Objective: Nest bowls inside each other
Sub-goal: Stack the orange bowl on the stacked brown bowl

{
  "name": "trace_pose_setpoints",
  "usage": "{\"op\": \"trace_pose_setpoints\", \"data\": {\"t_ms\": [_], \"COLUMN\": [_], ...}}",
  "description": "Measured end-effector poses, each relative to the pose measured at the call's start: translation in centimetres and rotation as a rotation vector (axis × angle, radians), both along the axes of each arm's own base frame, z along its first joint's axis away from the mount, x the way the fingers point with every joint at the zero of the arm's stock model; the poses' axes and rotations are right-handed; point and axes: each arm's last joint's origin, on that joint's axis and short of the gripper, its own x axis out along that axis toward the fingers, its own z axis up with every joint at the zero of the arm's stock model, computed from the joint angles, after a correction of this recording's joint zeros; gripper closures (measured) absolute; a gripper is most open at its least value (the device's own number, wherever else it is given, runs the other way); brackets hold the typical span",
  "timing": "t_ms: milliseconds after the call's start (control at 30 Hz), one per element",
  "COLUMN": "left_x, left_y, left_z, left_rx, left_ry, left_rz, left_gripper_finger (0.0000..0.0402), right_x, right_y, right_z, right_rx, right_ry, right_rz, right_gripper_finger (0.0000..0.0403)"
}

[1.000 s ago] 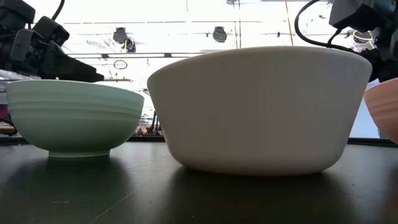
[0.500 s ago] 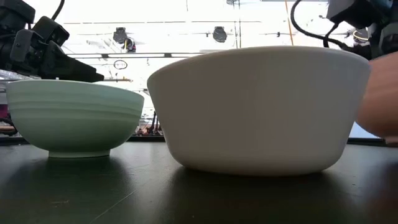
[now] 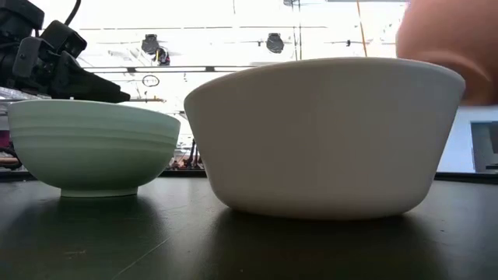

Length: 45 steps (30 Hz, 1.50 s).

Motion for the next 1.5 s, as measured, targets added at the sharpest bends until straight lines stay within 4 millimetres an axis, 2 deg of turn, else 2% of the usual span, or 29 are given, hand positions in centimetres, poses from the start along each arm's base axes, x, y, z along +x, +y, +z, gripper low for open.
{"op": "trace_pose_setpoints", "data": {"t_ms": [133,267,467,700,900,1133,1500], "left_x": [0.0,0.0,0.0,0.0,0.0,0.0,0.0], "left_y": [0.0,0.0,0.0,0.0,0.0,0.0,0.0], "left_z": [0.0,0.0,0.0,-0.1,0.0,0.0,0.0], "left_rx": [-0.004,-0.002,0.007,0.019,0.036,0.041,0.052], "left_ry": [0.000,0.000,0.005,0.009,0.010,0.007,0.008], "left_rz": [0.001,0.000,-0.001,-0.003,-0.005,-0.006,-0.007], "left_gripper_finger": [0.0160,0.0160,0.0160,0.0160,0.0160,0.0160,0.0160], "right_x": [-1.6,-2.9,-4.5,-5.4,-5.3,-4.3,-2.8], "right_y": [-0.8,-1.5,-2.2,-2.7,-2.7,-3.1,-4.5], "right_z": [1.6,2.1,0.5,-1.2,-2.6,-4.5,-3.7], "right_rx": [-0.089,-0.178,-0.246,-0.155,-0.142,-0.215,-0.240], "right_ry": [-0.155,-0.214,-0.276,-0.416,-0.486,-0.569,-0.641], "right_rz": [-0.002,-0.037,-0.060,-0.164,-0.187,-0.209,-0.196], "right_gripper_finger": [0.0402,0.0402,0.0402,0.0402,0.0402,0.0403,0.0403]}}
